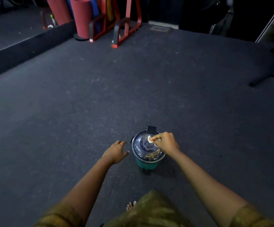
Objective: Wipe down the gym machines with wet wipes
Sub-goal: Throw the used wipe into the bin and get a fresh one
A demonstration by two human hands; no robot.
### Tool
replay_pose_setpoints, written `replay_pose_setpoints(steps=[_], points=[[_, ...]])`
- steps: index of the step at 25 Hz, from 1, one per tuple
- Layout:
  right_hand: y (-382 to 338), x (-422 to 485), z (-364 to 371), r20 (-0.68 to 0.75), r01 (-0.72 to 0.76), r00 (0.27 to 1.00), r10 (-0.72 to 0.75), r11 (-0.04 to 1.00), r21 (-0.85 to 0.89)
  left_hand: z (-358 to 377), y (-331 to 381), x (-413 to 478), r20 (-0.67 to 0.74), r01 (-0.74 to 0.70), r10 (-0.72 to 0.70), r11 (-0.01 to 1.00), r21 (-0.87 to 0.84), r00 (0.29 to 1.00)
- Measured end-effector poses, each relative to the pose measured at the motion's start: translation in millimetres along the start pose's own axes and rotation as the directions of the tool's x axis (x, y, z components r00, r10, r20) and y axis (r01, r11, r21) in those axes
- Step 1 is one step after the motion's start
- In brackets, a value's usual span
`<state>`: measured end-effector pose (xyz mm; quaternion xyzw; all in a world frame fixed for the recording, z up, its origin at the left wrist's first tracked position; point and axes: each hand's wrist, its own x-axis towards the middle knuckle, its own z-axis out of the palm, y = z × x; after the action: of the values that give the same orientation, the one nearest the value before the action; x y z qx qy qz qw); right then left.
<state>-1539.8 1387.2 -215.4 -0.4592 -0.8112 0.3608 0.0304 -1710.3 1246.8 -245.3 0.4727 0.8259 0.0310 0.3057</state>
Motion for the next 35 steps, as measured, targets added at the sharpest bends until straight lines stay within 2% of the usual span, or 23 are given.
replay_pose_setpoints(steps=[5, 13, 19, 25, 30, 35], points=[[3, 29, 9, -0.024, -0.028, 0.999, 0.028, 1.000, 0.011, -4, -16, 31, 0.076, -0.038, 0.036, 0.999, 0.026, 0.996], [-2, 77, 16, -0.028, -0.074, 0.997, 0.077, 0.992, 0.100, -29, -22, 81, 0.109, -0.051, 0.049, 0.999, 0.018, 0.993], [-6, 94, 23, 0.017, -0.122, 0.992, 0.122, 0.992, 0.010, -21, -22, 92, 0.144, -0.082, 0.088, 0.995, -0.047, 0.986], [-7, 101, 31, 0.052, -0.108, 0.993, 0.110, 0.993, -0.041, -10, -34, 86, 0.151, -0.026, 0.040, 0.995, -0.092, 0.988], [-3, 109, 40, 0.186, -0.093, 0.974, 0.129, 0.978, -0.188, -13, -42, 83, 0.160, -0.011, 0.025, 0.996, -0.086, 0.987], [-5, 106, 42, 0.086, -0.131, 0.986, 0.143, 0.983, -0.131, -22, -43, 79, 0.117, -0.035, 0.044, 0.997, -0.072, 0.992]])
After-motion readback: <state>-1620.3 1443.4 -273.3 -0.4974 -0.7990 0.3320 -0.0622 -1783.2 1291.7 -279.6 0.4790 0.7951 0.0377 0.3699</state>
